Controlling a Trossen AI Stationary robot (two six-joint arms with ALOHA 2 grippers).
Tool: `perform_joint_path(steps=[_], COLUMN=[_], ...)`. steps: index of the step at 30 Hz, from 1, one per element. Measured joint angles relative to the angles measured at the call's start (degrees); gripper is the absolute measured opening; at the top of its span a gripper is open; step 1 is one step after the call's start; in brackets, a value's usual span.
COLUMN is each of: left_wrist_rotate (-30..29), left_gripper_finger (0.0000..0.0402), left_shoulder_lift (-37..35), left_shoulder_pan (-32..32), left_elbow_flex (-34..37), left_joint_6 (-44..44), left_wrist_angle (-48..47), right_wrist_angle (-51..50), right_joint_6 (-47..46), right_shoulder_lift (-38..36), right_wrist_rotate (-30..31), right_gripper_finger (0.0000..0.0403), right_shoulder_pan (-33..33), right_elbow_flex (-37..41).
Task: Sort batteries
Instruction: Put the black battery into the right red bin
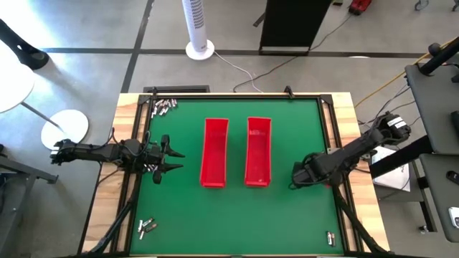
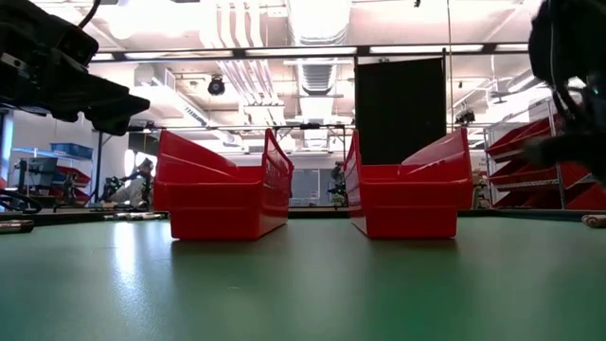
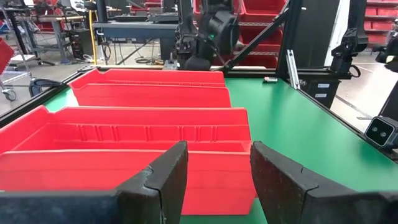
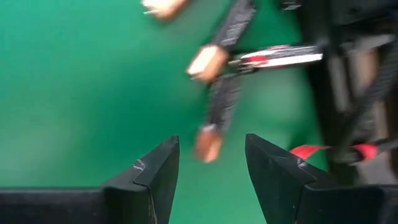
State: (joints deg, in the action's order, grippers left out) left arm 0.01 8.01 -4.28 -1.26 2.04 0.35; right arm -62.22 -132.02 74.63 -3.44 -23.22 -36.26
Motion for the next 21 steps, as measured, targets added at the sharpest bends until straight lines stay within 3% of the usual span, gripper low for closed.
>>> perform_joint_path(steps=[11, 21], left_wrist_rotate=[0.0, 0.0], left_gripper_finger=[0.0155, 0.0155], left_shoulder_lift=[0.2, 0.3], left_shoulder_pan=[0.0, 0.0], left_elbow_flex=[0.0, 0.0], left_joint_6=[0.0, 0.0], left_wrist_angle=[0.0, 0.0], right_wrist_angle=[6.1, 6.4], right_joint_6=[-0.7, 1.6], right_shoulder_lift=[-0.6, -0.3], right_wrist_rotate=[-1.1, -0.5], right_gripper_finger=[0.0166, 0.0098], right_shoulder_pan=[1.0, 0.9], right_elbow_flex=[6.3, 3.9])
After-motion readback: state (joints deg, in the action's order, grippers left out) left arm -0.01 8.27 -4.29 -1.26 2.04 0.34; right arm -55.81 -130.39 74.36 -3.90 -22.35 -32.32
